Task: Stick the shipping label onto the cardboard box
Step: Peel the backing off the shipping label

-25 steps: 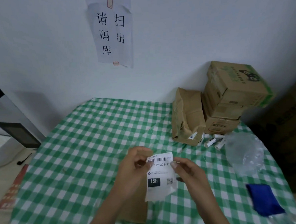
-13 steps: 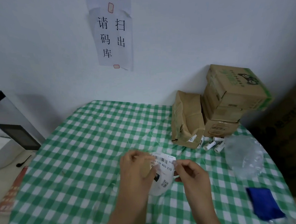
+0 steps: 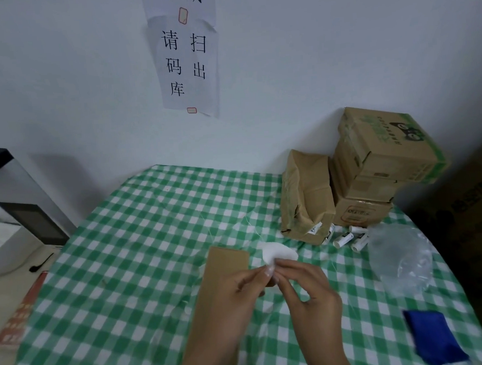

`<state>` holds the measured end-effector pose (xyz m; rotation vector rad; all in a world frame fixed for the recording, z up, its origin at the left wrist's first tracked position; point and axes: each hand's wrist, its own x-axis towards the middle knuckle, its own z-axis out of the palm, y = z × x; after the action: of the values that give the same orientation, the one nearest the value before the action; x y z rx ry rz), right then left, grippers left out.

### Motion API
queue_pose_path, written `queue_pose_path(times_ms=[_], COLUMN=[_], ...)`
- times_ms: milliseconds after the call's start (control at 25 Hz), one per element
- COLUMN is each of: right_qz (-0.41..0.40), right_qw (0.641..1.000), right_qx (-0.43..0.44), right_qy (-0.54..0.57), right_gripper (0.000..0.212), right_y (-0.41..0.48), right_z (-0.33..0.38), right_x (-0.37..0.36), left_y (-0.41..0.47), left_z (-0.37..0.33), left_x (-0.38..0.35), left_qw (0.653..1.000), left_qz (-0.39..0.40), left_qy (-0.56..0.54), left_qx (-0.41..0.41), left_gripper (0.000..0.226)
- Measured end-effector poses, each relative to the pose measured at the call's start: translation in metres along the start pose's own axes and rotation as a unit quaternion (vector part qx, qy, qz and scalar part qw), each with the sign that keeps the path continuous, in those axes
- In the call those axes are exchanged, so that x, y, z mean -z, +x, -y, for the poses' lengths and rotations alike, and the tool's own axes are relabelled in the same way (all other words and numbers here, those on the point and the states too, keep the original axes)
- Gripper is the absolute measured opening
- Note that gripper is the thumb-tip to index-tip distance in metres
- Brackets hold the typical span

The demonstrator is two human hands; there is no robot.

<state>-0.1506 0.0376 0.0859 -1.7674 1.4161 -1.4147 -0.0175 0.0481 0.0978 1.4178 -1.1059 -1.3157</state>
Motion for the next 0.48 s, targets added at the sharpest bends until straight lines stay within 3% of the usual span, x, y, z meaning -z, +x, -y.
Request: queue_pose_path(times_ms=[480], right_qz=[0.020], right_qw=[0.993], right_qx=[-0.102], right_qy=[0.056], right_gripper=[0.005], right_y=[0.0085], right_z=[0.0046], right_x=[0.0040], left_y=[0.0033], left_z=[-0.0060], left_x=[-0.0027], left_qw=[0.999], left_qz=[0.004], left_qy=[-0.041], left_qx=[0.009], left_gripper=[0.028])
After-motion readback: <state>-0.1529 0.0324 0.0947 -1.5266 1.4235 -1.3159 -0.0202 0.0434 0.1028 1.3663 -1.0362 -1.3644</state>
